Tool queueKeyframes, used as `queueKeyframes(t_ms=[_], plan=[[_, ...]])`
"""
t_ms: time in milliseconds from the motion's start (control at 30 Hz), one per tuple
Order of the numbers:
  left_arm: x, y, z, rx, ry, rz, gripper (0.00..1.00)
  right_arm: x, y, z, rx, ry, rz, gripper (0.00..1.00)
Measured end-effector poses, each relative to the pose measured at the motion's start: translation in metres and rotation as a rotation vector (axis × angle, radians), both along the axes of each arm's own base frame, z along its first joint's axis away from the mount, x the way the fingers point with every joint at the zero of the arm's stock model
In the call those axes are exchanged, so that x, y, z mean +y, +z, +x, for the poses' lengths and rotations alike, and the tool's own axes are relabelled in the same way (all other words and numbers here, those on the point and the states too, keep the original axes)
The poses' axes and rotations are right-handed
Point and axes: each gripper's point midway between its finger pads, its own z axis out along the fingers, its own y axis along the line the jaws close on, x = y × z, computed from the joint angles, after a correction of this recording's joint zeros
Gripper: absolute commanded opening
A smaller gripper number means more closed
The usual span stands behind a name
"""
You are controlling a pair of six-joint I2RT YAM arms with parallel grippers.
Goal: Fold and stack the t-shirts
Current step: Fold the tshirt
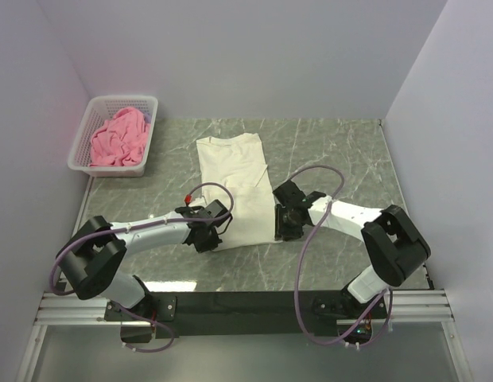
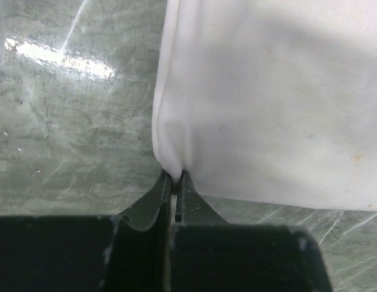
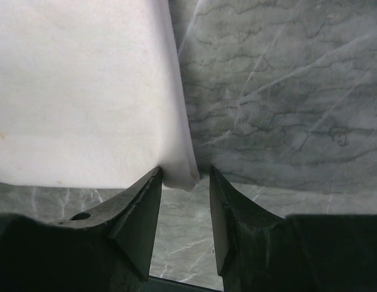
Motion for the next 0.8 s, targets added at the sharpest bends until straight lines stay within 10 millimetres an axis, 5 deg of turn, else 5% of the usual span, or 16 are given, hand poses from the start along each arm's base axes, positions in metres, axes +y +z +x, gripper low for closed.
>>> queueKeyframes(t_ms=[433, 667, 800], plan=[[0.001, 0.001, -0.001, -0.014, -0.001, -0.019, 0.01, 0.011, -0.004, -0.002, 0.045, 0.033, -0.050, 0.32], [0.001, 0.001, -0.002, -0.015, -0.001, -0.022, 0.01, 0.018, -0.004, -0.002, 0.060, 0.043, -0.024, 0.00], [0.003, 0.003, -0.006, -0.003, -0.005, -0.019, 0.01, 0.016, -0.002, -0.003, 0.058, 0.048, -0.031, 0.00]])
